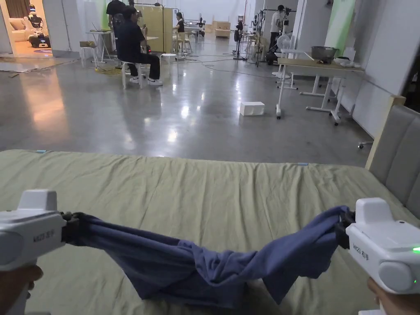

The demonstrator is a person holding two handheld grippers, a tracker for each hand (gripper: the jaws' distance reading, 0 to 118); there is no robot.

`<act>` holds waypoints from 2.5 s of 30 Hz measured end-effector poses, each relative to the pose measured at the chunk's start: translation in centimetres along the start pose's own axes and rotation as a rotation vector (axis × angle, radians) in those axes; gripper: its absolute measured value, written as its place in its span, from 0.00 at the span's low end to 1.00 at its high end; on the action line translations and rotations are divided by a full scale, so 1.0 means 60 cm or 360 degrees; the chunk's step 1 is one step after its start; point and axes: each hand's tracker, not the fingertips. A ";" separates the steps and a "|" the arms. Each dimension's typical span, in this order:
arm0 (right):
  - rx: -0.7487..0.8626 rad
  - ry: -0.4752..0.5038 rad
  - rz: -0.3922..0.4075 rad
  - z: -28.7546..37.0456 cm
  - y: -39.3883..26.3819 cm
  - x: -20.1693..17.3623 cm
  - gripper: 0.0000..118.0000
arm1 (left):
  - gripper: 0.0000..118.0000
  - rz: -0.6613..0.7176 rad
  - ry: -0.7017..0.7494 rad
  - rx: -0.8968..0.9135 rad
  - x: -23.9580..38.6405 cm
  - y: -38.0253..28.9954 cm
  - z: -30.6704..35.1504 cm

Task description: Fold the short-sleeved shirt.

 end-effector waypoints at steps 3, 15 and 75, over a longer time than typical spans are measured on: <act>0.0043 -0.0020 -0.0016 0.007 0.043 0.012 0.03 | 0.03 0.0017 0.0018 0.0052 -0.020 0.046 0.011; 0.0198 -0.0070 -0.0028 0.002 0.151 0.034 0.03 | 0.03 0.0088 0.0062 0.0194 -0.056 0.152 0.028; 0.0214 -0.0166 0.0004 -0.017 0.166 0.007 0.03 | 0.03 0.0016 0.0120 0.0284 -0.049 0.152 -0.006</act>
